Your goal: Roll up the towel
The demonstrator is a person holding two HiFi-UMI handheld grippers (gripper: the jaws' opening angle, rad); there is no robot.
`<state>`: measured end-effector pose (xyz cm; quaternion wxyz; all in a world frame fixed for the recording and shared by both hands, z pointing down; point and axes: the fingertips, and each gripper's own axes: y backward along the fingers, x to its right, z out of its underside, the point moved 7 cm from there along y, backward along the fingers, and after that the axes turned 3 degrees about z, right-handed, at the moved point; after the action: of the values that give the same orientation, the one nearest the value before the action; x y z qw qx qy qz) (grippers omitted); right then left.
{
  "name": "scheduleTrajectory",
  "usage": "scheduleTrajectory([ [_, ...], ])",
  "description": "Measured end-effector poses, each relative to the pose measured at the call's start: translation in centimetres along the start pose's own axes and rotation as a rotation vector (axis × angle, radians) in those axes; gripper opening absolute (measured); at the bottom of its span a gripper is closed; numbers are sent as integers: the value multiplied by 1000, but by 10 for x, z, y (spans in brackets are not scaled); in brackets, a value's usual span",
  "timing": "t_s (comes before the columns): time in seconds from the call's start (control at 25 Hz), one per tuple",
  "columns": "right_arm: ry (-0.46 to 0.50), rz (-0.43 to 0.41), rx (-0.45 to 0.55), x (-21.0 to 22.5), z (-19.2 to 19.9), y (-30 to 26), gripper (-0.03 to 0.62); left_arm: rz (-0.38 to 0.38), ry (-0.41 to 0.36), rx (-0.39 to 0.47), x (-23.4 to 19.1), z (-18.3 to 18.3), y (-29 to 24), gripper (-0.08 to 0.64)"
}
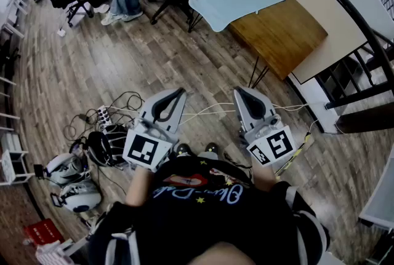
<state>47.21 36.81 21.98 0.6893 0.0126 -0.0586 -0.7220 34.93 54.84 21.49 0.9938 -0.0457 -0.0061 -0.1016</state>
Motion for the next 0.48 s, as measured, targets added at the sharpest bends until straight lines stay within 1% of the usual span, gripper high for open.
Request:
scheduleTrajectory([
  [0.12, 1, -4, 0, 5, 0, 3, 0, -2, -8, -6, 5, 0, -6, 6],
  [0.36, -27, 4, 19, 25, 3, 17, 0, -4, -13, -20, 17, 3, -22, 8],
  [0.48, -32, 13, 21, 36, 8, 25, 0, -19, -19, -29, 24, 7, -28, 8],
])
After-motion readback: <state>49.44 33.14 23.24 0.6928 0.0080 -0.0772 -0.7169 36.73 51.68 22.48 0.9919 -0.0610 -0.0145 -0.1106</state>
